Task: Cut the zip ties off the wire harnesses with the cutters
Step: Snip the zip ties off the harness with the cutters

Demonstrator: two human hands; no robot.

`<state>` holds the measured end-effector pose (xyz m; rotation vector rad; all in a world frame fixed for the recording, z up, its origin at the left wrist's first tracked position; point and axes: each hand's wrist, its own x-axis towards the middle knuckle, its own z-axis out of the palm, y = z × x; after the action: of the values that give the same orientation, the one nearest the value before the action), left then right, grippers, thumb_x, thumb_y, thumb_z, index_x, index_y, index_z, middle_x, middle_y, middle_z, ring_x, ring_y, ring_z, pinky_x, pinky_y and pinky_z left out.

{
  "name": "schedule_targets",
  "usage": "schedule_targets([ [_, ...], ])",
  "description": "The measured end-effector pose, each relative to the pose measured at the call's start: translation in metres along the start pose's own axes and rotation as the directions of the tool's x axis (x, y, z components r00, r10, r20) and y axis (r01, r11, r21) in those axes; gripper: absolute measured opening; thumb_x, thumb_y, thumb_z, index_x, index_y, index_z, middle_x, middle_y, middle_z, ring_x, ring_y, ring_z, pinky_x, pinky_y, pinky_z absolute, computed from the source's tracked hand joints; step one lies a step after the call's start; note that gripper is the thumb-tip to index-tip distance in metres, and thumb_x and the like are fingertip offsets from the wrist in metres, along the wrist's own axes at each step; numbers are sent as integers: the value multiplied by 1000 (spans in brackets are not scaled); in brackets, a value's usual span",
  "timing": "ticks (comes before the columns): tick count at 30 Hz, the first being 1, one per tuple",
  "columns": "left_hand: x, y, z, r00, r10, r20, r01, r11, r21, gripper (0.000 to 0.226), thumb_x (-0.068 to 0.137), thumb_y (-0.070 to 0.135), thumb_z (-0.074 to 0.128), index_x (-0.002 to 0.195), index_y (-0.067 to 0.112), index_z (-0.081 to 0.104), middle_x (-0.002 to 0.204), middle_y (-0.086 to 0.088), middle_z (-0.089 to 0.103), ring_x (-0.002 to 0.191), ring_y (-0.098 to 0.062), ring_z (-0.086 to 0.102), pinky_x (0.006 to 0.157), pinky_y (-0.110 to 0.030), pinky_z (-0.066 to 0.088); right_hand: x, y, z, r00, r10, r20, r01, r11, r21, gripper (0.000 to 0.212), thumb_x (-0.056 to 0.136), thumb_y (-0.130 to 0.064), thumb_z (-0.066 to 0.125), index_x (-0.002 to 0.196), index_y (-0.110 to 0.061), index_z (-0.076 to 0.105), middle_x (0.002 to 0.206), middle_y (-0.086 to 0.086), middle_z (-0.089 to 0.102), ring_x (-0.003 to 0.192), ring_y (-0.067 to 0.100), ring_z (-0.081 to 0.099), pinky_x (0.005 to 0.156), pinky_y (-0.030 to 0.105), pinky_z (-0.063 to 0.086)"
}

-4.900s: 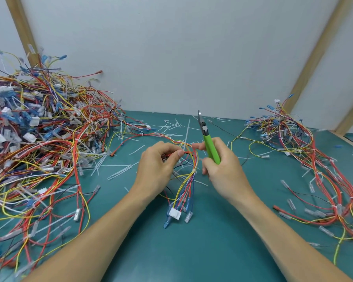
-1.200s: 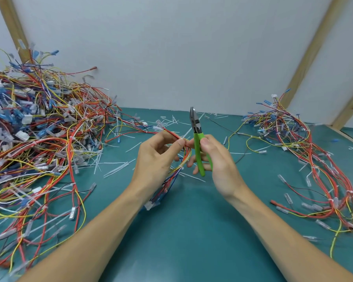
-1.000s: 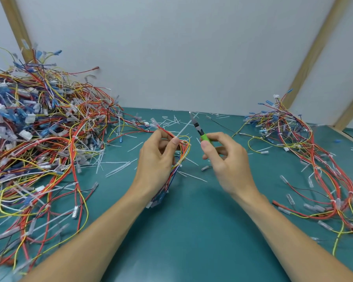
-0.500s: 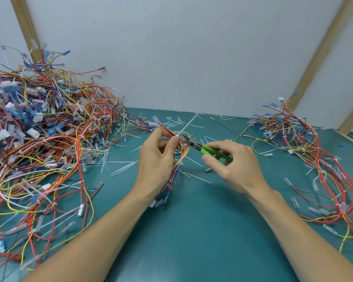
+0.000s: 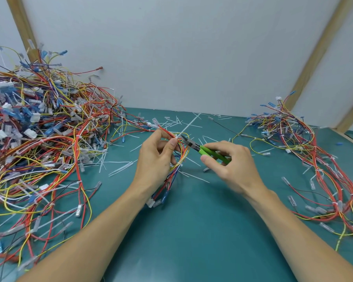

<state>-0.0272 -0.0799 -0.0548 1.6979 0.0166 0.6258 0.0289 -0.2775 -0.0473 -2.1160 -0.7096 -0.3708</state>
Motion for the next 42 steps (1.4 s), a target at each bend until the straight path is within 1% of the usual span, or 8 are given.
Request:
schedule_targets([
  [6,0,2,0,1000,10,-3,-10,1000,13,9,103,13,55,95,10,58,76,3,71,50,-13,53,53,-19,44,0,0,0,1000,-14,-1,14,1000,-7,31,77,-59,64,95,-38,77,88,-23,71,84,11,67,72,43,57],
  [10,0,2,2,1000,17,18,-18,999,36,8,102,9,56,96,4,59,82,-7,70,49,-11,53,53,-16,42,0,2,1,1000,-10,3,10,1000,5,31,77,-60,64,94,-38,77,88,-24,70,84,8,66,71,41,56],
  [20,0,3,0,1000,7,-10,-7,1000,17,9,102,10,56,94,6,59,86,-10,71,50,-14,53,55,-20,46,0,2,0,1000,-21,2,21,1000,21,33,77,-59,65,95,-35,78,85,-19,71,82,11,65,69,40,55],
  [26,-2,5,3,1000,-14,22,13,999,36,8,99,7,60,93,3,62,80,-3,71,51,-13,53,54,-19,44,0,0,1,999,-37,5,37,999,25,29,78,-60,65,93,-37,77,83,-22,70,79,10,65,67,32,50],
  [30,-3,7,3,999,-34,13,34,999,-31,9,98,3,61,91,0,65,73,0,71,49,-4,54,51,-15,43,0,-1,1,999,-8,35,7,999,49,25,79,-60,65,94,-42,76,81,-17,73,72,16,67,70,40,54],
  [33,-3,7,3,999,-50,15,51,998,-42,11,98,5,62,89,-1,65,71,2,71,47,-6,53,51,-15,43,0,-2,1,997,27,70,-32,996,79,24,79,-60,65,95,-45,75,77,-9,74,65,23,67,66,42,55],
  [38,-4,7,4,998,-55,16,56,997,-48,13,97,6,63,87,-2,64,68,3,71,48,-1,57,50,-13,43,-1,-4,-1,976,99,196,-130,980,151,29,84,-57,63,86,-34,80,71,-7,72,58,19,69,53,22,46],
  [42,-5,6,3,997,-74,12,74,997,-5,17,97,13,66,84,1,63,66,3,72,46,-7,53,50,-14,42,-1,-7,-4,950,146,275,-188,973,132,56,90,-69,52,72,-23,77,60,7,69,52,16,60,59,42,52],
])
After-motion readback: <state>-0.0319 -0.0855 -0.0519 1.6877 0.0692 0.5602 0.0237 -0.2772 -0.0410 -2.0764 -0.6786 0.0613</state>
